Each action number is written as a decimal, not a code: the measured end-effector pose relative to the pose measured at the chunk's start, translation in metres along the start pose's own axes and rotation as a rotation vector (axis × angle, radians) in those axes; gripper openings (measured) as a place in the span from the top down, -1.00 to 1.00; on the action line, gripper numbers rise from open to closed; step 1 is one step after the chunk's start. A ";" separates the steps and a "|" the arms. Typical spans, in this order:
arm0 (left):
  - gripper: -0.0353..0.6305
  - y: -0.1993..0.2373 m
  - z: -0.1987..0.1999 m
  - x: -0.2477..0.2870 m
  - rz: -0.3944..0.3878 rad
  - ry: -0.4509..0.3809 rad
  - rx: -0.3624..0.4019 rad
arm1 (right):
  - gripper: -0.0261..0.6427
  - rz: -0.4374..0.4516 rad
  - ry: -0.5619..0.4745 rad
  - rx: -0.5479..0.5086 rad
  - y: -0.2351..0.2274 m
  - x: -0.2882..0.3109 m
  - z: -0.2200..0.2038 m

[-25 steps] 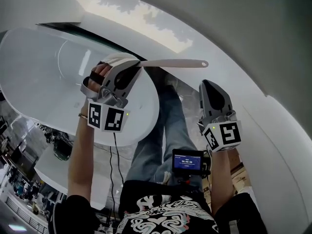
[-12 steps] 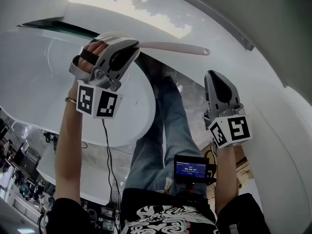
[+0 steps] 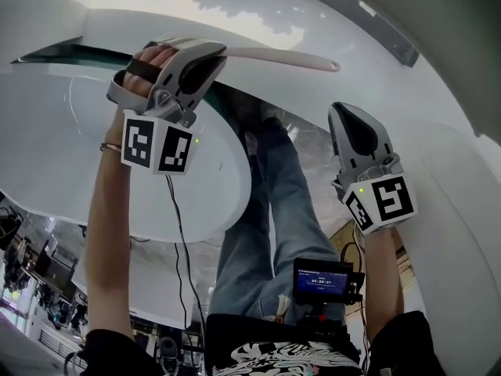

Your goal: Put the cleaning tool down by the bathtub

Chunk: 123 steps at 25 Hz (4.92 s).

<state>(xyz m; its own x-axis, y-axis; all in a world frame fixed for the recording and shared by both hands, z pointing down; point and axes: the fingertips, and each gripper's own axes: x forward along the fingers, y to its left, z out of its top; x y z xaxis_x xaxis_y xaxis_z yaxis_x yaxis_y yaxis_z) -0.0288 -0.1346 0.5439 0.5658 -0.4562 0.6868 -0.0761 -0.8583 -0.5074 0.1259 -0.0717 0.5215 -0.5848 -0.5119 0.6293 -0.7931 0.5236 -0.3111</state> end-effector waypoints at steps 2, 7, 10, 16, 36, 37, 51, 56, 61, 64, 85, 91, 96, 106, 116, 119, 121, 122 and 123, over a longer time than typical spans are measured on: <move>0.76 -0.006 -0.003 0.008 -0.022 0.003 0.034 | 0.84 0.001 0.010 -0.001 -0.002 0.006 -0.005; 0.76 -0.020 -0.015 0.033 -0.073 0.024 0.090 | 0.84 -0.080 0.002 -0.042 -0.014 0.018 -0.011; 0.76 -0.026 -0.027 0.048 -0.090 0.047 0.150 | 0.84 -0.087 -0.002 -0.047 -0.016 0.024 -0.011; 0.76 -0.041 -0.037 0.070 -0.134 0.047 0.217 | 0.84 -0.072 -0.011 -0.093 -0.014 0.027 -0.016; 0.76 -0.047 -0.063 0.102 -0.107 0.068 0.325 | 0.84 -0.042 0.058 -0.084 0.000 0.037 -0.036; 0.76 -0.050 -0.063 0.102 -0.115 0.067 0.314 | 0.84 -0.039 0.062 -0.087 0.002 0.037 -0.037; 0.36 -0.057 -0.049 0.098 -0.201 0.020 0.310 | 0.84 -0.022 0.077 -0.088 0.008 0.039 -0.037; 0.34 -0.049 -0.052 0.095 -0.183 0.042 0.265 | 0.84 -0.017 0.074 -0.088 0.008 0.039 -0.036; 0.34 -0.048 -0.045 0.083 -0.186 0.019 0.259 | 0.84 -0.019 0.073 -0.080 0.007 0.039 -0.036; 0.33 -0.045 -0.040 0.074 -0.174 -0.001 0.237 | 0.84 -0.012 0.071 -0.087 0.011 0.039 -0.035; 0.85 -0.001 -0.009 0.035 0.105 -0.047 -0.544 | 0.84 -0.024 0.076 -0.142 0.013 0.035 -0.028; 0.85 0.022 0.014 -0.014 0.224 -0.158 -0.729 | 0.84 -0.009 0.019 -0.187 0.033 0.024 0.008; 0.84 0.040 0.030 -0.072 0.351 -0.274 -0.837 | 0.84 -0.059 -0.036 -0.210 0.047 0.001 0.030; 0.85 0.041 0.038 -0.186 0.553 -0.295 -1.063 | 0.84 -0.091 -0.111 -0.201 0.093 -0.058 0.079; 0.85 0.060 0.079 -0.266 0.612 -0.347 -1.136 | 0.84 -0.124 -0.159 -0.218 0.127 -0.112 0.139; 0.85 0.069 0.092 -0.291 0.627 -0.352 -1.136 | 0.84 -0.137 -0.186 -0.225 0.137 -0.128 0.163; 0.85 0.079 0.099 -0.308 0.641 -0.348 -1.112 | 0.84 -0.137 -0.209 -0.237 0.145 -0.138 0.183; 0.84 0.085 0.102 -0.317 0.647 -0.350 -1.100 | 0.84 -0.135 -0.225 -0.245 0.150 -0.143 0.194; 0.85 0.093 0.105 -0.326 0.661 -0.364 -1.094 | 0.84 -0.133 -0.243 -0.254 0.154 -0.149 0.205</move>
<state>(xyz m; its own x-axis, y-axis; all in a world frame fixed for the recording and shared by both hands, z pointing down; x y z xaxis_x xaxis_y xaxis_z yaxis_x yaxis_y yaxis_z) -0.1341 -0.0408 0.2182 0.3401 -0.9166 0.2104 -0.9400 -0.3245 0.1058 0.0558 -0.0543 0.2336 -0.5274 -0.7174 0.4552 -0.8150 0.5786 -0.0324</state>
